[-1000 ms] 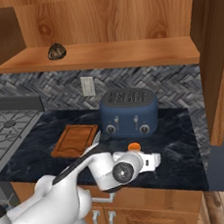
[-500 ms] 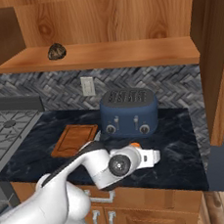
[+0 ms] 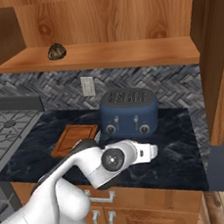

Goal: Pick the bread, place it on the cutting board, pick the jam, place it on the counter, and close the cabinet.

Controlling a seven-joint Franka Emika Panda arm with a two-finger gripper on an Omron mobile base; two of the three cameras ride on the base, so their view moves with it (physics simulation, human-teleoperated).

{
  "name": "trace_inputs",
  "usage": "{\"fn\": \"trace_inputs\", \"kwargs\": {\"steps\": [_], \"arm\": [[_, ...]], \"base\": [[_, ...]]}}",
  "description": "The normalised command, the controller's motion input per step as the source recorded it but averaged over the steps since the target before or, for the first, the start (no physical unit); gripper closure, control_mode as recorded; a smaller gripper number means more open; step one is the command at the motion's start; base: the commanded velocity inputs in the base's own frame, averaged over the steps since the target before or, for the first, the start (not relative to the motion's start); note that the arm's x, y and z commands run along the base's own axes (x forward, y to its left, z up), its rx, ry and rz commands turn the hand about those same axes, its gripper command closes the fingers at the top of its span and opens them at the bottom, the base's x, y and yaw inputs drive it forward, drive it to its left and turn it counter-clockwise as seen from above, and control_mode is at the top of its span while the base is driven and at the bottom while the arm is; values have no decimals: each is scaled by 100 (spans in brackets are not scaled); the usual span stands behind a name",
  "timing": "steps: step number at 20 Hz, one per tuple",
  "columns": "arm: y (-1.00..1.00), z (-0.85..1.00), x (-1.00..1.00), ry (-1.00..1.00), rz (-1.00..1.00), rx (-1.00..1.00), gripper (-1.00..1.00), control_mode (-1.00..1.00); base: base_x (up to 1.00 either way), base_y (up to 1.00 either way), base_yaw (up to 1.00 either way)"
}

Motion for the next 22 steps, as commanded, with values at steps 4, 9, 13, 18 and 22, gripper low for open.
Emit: {"fn": "trace_inputs", "kwargs": {"steps": [4, 9, 13, 18, 22], "arm": [[2, 38, -19, 0, 0, 0, -100, -100], [11, 30, -22, 0, 0, 0, -100, -100], [15, 29, -23, 0, 0, 0, -100, -100], [16, 25, -23, 0, 0, 0, -100, -100], [7, 27, -25, 0, 0, 1, -100, -100]], "base": [[0, 0, 0], [0, 0, 0], [0, 0, 0], [0, 0, 0], [0, 0, 0]]}}
